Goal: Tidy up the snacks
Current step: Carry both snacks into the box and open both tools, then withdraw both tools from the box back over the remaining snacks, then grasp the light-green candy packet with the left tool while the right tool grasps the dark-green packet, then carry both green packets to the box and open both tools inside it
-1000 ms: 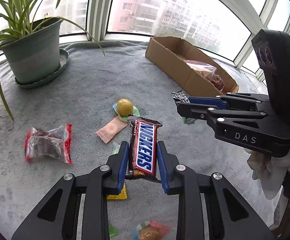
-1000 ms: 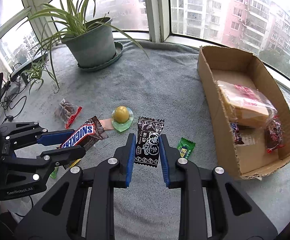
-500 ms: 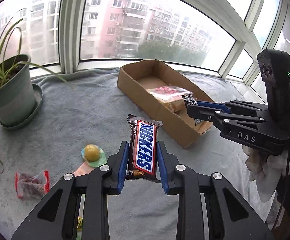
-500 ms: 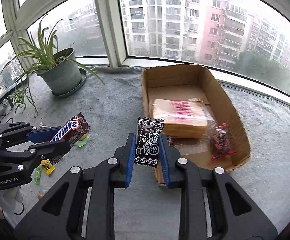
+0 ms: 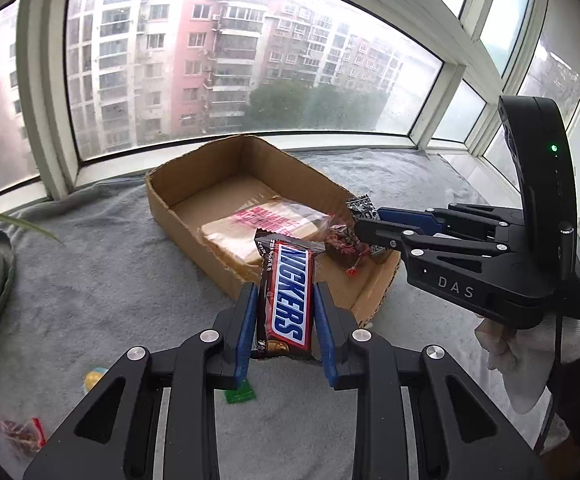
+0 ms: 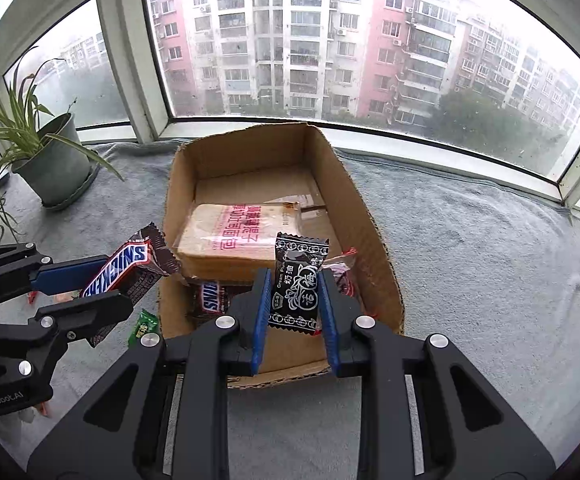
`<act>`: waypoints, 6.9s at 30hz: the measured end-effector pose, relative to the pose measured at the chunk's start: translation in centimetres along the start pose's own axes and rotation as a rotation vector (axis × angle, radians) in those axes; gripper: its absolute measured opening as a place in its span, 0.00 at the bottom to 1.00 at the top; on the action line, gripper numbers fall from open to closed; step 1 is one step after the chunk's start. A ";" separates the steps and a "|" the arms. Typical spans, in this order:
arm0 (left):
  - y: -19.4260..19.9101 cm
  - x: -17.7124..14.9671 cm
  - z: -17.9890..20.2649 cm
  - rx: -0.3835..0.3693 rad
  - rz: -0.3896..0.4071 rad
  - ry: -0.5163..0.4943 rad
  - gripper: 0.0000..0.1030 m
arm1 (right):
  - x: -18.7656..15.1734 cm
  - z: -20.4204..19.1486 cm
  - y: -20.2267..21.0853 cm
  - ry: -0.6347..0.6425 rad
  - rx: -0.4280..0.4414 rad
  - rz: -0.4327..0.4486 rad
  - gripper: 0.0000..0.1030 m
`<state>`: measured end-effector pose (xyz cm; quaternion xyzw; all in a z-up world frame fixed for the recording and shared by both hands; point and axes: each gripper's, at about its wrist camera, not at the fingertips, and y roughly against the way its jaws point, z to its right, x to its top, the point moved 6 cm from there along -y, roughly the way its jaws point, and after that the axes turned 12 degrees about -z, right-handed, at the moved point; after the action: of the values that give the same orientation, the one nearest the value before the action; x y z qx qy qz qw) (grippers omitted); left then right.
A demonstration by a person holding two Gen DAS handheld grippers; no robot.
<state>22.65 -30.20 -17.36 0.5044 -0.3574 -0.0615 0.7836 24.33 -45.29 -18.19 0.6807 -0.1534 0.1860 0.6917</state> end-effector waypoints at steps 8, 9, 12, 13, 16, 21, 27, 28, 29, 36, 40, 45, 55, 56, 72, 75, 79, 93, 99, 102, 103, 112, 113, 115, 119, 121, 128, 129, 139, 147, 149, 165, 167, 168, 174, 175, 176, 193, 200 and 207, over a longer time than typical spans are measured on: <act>-2.4 1.1 2.1 -0.005 -0.027 -0.032 0.26 | 0.4 2.2 -1.0 -0.021 -0.020 -0.009 0.24; -2.7 1.2 2.3 -0.004 -0.029 -0.033 0.26 | 0.5 2.4 -1.1 -0.024 -0.019 -0.009 0.24; -3.3 1.3 2.7 -0.002 -0.037 -0.038 0.26 | 0.7 2.9 -1.3 -0.031 -0.021 -0.011 0.24; -3.4 1.4 2.8 -0.001 -0.038 -0.040 0.26 | 0.8 3.0 -1.3 -0.032 -0.019 -0.012 0.24; -3.7 1.5 2.9 -0.004 -0.046 -0.040 0.26 | 0.8 3.1 -1.5 -0.033 -0.020 -0.017 0.24; -3.7 1.4 3.2 0.010 -0.052 -0.054 0.27 | 0.7 3.2 -1.6 -0.048 -0.019 -0.018 0.28; -3.3 1.8 3.4 0.002 -0.043 -0.045 0.27 | 0.7 3.3 -1.2 -0.053 -0.029 -0.007 0.51; -3.2 1.8 3.4 0.001 -0.043 -0.046 0.27 | 0.7 3.2 -1.1 -0.053 -0.024 -0.006 0.53; -3.1 1.7 3.4 0.001 -0.042 -0.045 0.27 | 0.7 3.2 -1.0 -0.054 -0.019 -0.008 0.53; -1.6 1.3 3.2 -0.002 -0.027 -0.042 0.27 | -0.1 3.0 0.1 -0.071 0.018 -0.013 0.53; 0.5 0.7 2.3 -0.001 -0.002 -0.033 0.27 | -0.9 2.8 1.2 -0.068 0.018 0.007 0.58; 4.9 -0.6 -0.2 0.034 0.046 -0.012 0.27 | -2.2 1.8 2.8 -0.077 0.100 0.029 0.77; 15.2 -7.3 -8.6 0.144 0.140 0.104 0.58 | -5.7 -2.5 4.4 -0.052 0.168 -0.015 0.80; 16.0 -8.3 -9.5 0.163 0.140 0.122 0.59 | -6.1 -2.9 4.5 -0.051 0.168 -0.018 0.86; 17.2 -22.3 -15.9 0.172 0.073 0.446 0.59 | -10.5 -10.5 5.3 0.176 -0.030 -0.016 0.90; 16.3 -23.1 -15.4 0.167 0.058 0.452 0.59 | -11.4 -11.4 4.1 0.191 -0.001 -0.069 0.90; 14.8 -23.6 -14.4 0.158 0.031 0.443 0.59 | -12.3 -12.6 3.2 0.216 0.025 -0.082 0.89; 10.3 -23.9 -12.8 0.136 -0.053 0.433 0.38 | -11.2 -13.9 -0.2 0.033 0.185 -0.130 0.69; 8.9 -23.7 -12.8 0.129 -0.081 0.460 0.36 | -9.5 -14.4 -2.3 0.038 0.151 -0.150 0.52; 8.6 -23.6 -12.8 0.133 -0.087 0.468 0.36 | -8.5 -14.7 -3.4 0.031 0.149 -0.158 0.51; 8.5 -23.6 -12.8 0.130 -0.091 0.474 0.36 | -8.2 -14.8 -3.7 0.027 0.148 -0.160 0.50; 7.7 -23.9 -13.3 0.129 -0.118 0.507 0.36 | -6.4 -14.6 -6.7 -0.006 0.130 -0.209 0.36; 7.6 -23.9 -13.4 0.129 -0.123 0.509 0.36 | -6.3 -14.6 -7.0 -0.010 0.132 -0.214 0.34; 7.5 -23.9 -13.4 0.129 -0.128 0.510 0.36 | -6.3 -14.5 -7.3 -0.018 0.134 -0.222 0.34; 7.1 -23.5 -13.6 0.143 -0.126 0.510 0.36 | -5.9 -14.3 -7.9 -0.030 0.132 -0.231 0.33; 7.0 -23.3 -13.6 0.160 -0.128 0.500 0.36 | -5.7 -14.2 -8.1 -0.036 0.138 -0.236 0.32; 6.8 -23.2 -13.3 0.214 -0.128 0.456 0.34 | -5.5 -14.1 -8.3 -0.020 0.121 -0.241 0.26; 6.8 -23.3 -13.4 0.221 -0.128 0.454 0.30 | -5.5 -14.3 -8.3 -0.010 0.113 -0.240 0.26; 7.5 -23.9 -14.1 0.218 -0.112 0.470 0.11 | -5.6 -15.6 -7.9 0.080 0.077 -0.230 0.13; 7.8 -24.4 -14.4 0.178 -0.105 0.512 0.08 | -5.5 -15.1 -7.8 0.068 0.096 -0.241 0.09; 7.8 -24.5 -14.5 0.160 -0.112 0.537 0.13 | -5.5 -15.1 -8.0 0.073 0.092 -0.251 0.10; 6.5 -23.2 -13.6 0.268 -0.217 0.375 0.18 | -5.4 -15.6 -8.8 0.129 0.067 -0.293 0.38; 6.5 -23.1 -13.6 0.264 -0.216 0.374 0.18 | -5.4 -15.8 -8.8 0.140 0.064 -0.286 0.28; 6.5 -23.1 -13.7 0.261 -0.216 0.376 0.18 | -5.4 -15.8 -8.8 0.146 0.059 -0.284 0.24; 6.8 -23.3 -13.9 0.245 -0.211 0.392 0.17 | -5.5 -15.9 -8.5 0.156 0.084 -0.286 0.20; 6.9 -23.4 -13.9 0.242 -0.209 0.399 0.17 | -5.5 -15.8 -8.4 0.150 0.088 -0.282 0.20; 7.0 -23.4 -14.0 0.240 -0.207 0.404 0.17 | -5.5 -15.7 -8.3 0.143 0.093 -0.278 0.20; 10.1 -17.0 -12.2 0.185 -0.066 0.352 0.17 | -3.2 -12.0 -0.9 0.067 0.138 -0.109 0.20; 9.9 -10.7 -10.9 0.170 0.022 0.281 0.17 | -2.0 -7.2 0.0 -0.033 0.116 -0.071 0.20; 8.4 -5.3 -9.4 0.138 0.054 0.227 0.17 | -1.5 -3.2 0.0 -0.111 0.083 -0.056 0.20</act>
<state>22.43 -16.71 -15.23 0.5510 -0.2832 0.0418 0.7838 22.87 -42.14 -19.00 0.7222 -0.1647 0.1347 0.6582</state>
